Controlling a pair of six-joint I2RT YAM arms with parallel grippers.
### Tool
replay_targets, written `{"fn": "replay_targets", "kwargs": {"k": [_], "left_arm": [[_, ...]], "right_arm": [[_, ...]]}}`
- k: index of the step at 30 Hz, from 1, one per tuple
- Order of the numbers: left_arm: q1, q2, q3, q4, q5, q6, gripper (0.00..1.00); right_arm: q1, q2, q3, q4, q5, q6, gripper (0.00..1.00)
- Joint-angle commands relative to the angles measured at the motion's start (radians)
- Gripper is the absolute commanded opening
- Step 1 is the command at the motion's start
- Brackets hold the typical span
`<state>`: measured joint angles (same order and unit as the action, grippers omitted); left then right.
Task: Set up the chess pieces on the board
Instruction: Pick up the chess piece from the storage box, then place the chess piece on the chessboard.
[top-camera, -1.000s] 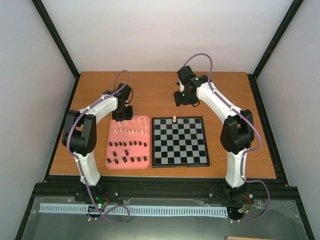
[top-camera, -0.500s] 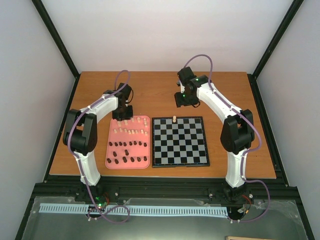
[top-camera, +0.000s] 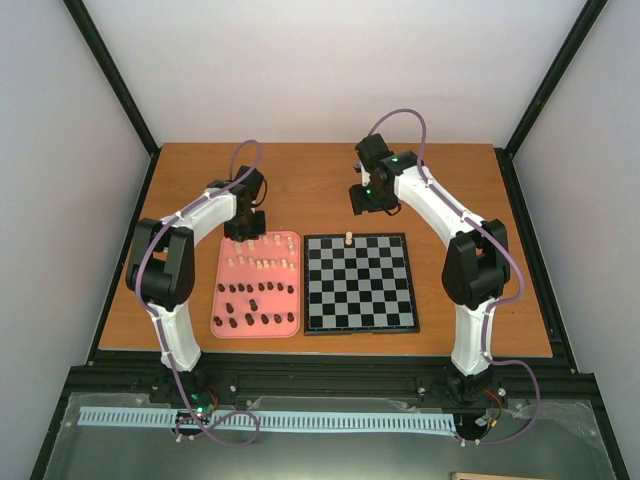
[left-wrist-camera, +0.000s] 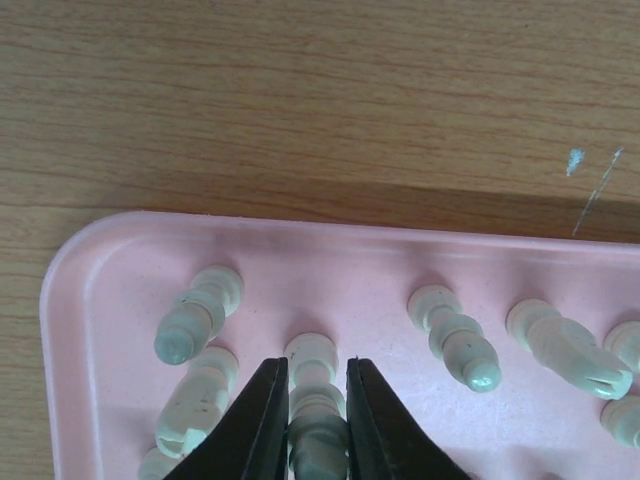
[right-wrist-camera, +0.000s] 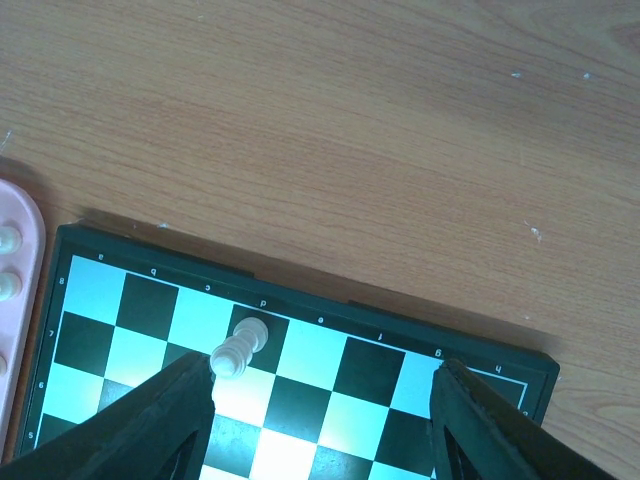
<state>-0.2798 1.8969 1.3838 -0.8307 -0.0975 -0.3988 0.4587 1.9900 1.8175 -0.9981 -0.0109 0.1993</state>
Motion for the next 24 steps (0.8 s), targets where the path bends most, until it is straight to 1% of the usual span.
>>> {"fn": "replay_targets", "kwargs": {"k": [1,10,15,19,24], "left_arm": [[-0.003,-0.034,0.056,-0.052,-0.015,0.022,0.01],[-0.005,-0.11,0.152,-0.136,0.036,0.026,0.01],[-0.013,-0.14,0.195,-0.172,0.108,0.012,0.01],[-0.056,-0.151,0.249,-0.195,0.169,0.0,0.01],[-0.128,-0.115,0.333,-0.223,0.253,-0.016,0.01]], "right_arm": [[-0.009,-0.041,0.0,0.005,0.014,0.003,0.59],[-0.008,-0.036,0.015,0.011,0.01,0.012,0.59],[-0.014,-0.042,0.024,0.006,0.041,0.009,0.59],[-0.043,-0.049,0.024,0.004,0.025,0.019,0.59],[-0.088,-0.064,0.031,-0.004,0.041,0.022,0.59]]}}
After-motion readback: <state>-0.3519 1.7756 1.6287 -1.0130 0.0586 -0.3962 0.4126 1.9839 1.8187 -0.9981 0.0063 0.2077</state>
